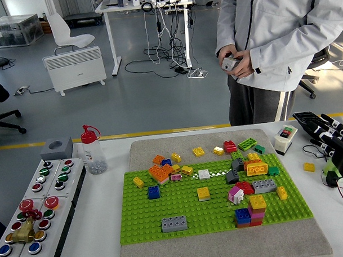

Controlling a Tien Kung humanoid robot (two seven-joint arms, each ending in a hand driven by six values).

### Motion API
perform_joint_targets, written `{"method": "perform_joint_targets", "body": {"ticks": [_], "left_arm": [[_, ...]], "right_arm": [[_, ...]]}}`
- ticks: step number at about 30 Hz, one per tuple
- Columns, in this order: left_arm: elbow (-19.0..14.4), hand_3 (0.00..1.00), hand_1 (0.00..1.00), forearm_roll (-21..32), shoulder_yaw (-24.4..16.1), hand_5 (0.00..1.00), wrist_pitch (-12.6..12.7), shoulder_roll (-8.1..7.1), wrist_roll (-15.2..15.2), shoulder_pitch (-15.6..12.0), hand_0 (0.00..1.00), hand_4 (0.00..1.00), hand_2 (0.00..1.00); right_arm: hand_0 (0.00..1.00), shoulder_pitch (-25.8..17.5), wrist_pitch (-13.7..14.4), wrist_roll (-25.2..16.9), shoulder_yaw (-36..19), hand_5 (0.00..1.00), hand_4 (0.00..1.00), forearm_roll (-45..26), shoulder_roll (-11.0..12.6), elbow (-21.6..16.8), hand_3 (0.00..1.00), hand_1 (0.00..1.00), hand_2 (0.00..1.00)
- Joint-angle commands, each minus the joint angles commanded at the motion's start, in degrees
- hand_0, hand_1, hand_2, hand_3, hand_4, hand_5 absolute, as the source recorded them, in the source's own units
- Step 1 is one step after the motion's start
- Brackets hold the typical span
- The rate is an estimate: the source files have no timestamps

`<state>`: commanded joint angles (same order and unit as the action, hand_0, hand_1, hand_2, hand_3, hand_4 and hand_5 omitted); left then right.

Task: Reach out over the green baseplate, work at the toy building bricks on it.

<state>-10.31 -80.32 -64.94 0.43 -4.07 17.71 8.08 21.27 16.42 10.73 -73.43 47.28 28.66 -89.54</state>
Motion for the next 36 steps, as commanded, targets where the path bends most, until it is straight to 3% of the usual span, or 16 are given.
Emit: {"method": "perform_joint_targets", "body": {"ticks": [2, 3, 8, 9, 17, 25, 28, 32, 33, 36], "left_arm": [[0.0, 0.615, 0.691, 0.0, 0.0, 0.998, 0.0, 0.0, 0.0, 0.0, 0.681, 0.358, 0.682], [0.0, 0.615, 0.691, 0.2, 0.1, 0.998, 0.0, -0.01, -0.1, -0.1, 0.682, 0.357, 0.682], [0.0, 0.615, 0.691, 0.6, 0.3, 0.998, -0.1, 0.01, 0.1, 0.0, 0.682, 0.357, 0.682], [0.0, 0.615, 0.691, 0.5, 0.4, 0.998, -0.1, 0.01, 0.1, 0.0, 0.682, 0.357, 0.681], [0.0, 0.615, 0.69, 1.2, 0.7, 0.998, -0.1, -0.12, 0.0, -0.2, 0.682, 0.357, 0.68], [0.0, 0.615, 0.69, 0.9, 0.6, 0.998, -0.2, -0.33, 0.2, 0.0, 0.682, 0.357, 0.679], [0.0, 0.615, 0.69, 0.8, 0.5, 0.998, -0.2, -0.46, 0.2, 0.1, 0.682, 0.357, 0.679], [0.0, 0.615, 0.69, 0.8, 0.5, 0.998, -0.2, -0.5, 0.3, 0.1, 0.682, 0.357, 0.679], [0.0, 0.615, 0.69, 0.9, 0.6, 0.998, -0.2, -0.56, 0.2, 0.2, 0.682, 0.357, 0.676], [0.0, 0.615, 0.69, 1.1, 0.7, 0.998, -0.2, -0.68, 0.2, 0.2, 0.682, 0.357, 0.676]], "right_arm": [[0.837, 0.8, -0.3, 0.5, 0.8, 0.244, 0.815, 1.1, 0.0, 0.3, 0.863, 0.809, 0.818], [0.861, 2.3, -1.1, 1.3, 2.3, 0.267, 0.289, 3.1, -0.1, 0.9, 0.888, 0.821, 0.831], [0.861, 10.9, -6.1, 4.5, 11.0, 0.267, 0.289, 13.7, -0.9, 3.5, 0.888, 0.821, 0.831], [0.91, 12.6, -7.0, 4.9, 12.7, 0.213, 0.793, 15.8, -1.0, 3.8, 0.942, 0.869, 0.897], [0.916, 23.6, -9.3, 6.0, 24.7, 0.206, 0.784, 33.3, -3.0, 5.7, 0.942, 0.884, 0.906], [0.917, 29.8, -13.0, 7.9, 33.7, 0.205, 0.785, 48.9, -6.5, 8.7, 0.942, 0.886, 0.908], [0.919, 31.7, -15.6, 9.2, 36.8, 0.206, 0.786, 52.7, -8.3, 11.0, 0.943, 0.89, 0.902], [0.919, 32.3, -16.6, 9.8, 38.1, 0.206, 0.786, 55.2, -9.0, 11.9, 0.943, 0.89, 0.902], [0.875, 32.6, -17.0, 10.0, 38.6, 0.212, 0.783, 55.2, -9.4, 12.5, 0.873, 0.822, 0.845], [0.875, 33.0, -18.2, 10.8, 39.8, 0.212, 0.783, 55.2, -10.2, 14.1, 0.873, 0.822, 0.845]]}}
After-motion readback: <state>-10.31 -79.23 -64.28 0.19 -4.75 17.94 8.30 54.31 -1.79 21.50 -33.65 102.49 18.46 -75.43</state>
